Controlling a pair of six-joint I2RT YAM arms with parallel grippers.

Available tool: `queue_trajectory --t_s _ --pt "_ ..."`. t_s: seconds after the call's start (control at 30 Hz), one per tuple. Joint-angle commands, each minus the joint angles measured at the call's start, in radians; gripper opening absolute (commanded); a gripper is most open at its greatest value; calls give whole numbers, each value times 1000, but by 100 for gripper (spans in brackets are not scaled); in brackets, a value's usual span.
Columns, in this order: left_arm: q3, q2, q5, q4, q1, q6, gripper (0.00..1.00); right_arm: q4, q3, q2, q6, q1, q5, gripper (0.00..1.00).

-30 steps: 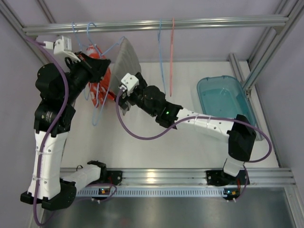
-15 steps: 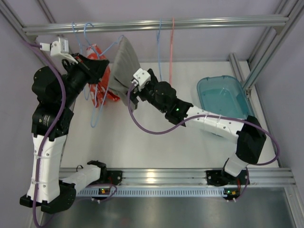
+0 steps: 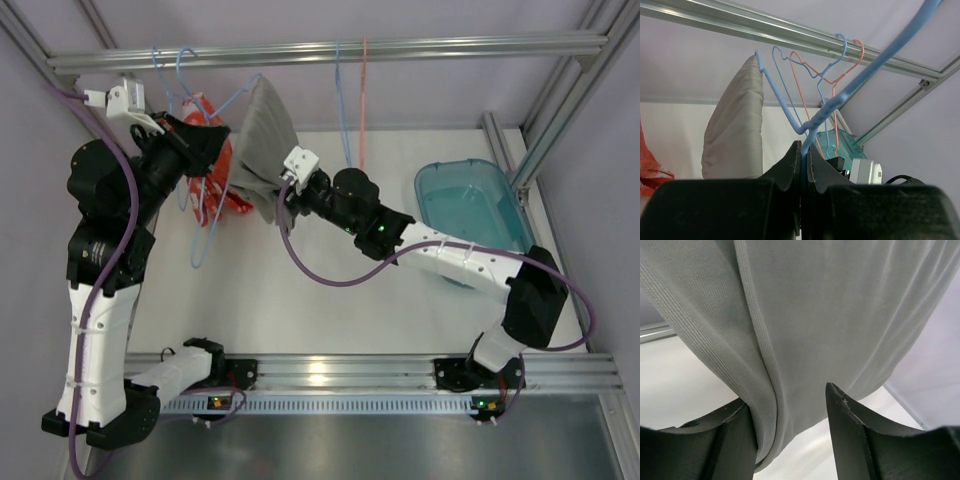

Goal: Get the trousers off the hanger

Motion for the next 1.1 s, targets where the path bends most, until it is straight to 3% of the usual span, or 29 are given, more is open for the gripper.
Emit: queue_trajectory --t_s 0.0,0.33,0.57,0.9,1.07 --pt "25 -14 13 141 4 18 0 -7 0 -56 -1 -15 -95 52" --pt "28 -8 38 140 4 12 0 -66 0 -53 -32 -14 -225 51" --pt "33 -5 45 141 4 7 0 -69 41 -11 -32 -14 -167 46" --pt "31 7 47 140 4 -7 0 -77 107 39 14 -5 -143 67" --pt "30 9 48 143 4 -11 0 -84 139 75 5 -5 -98 68"
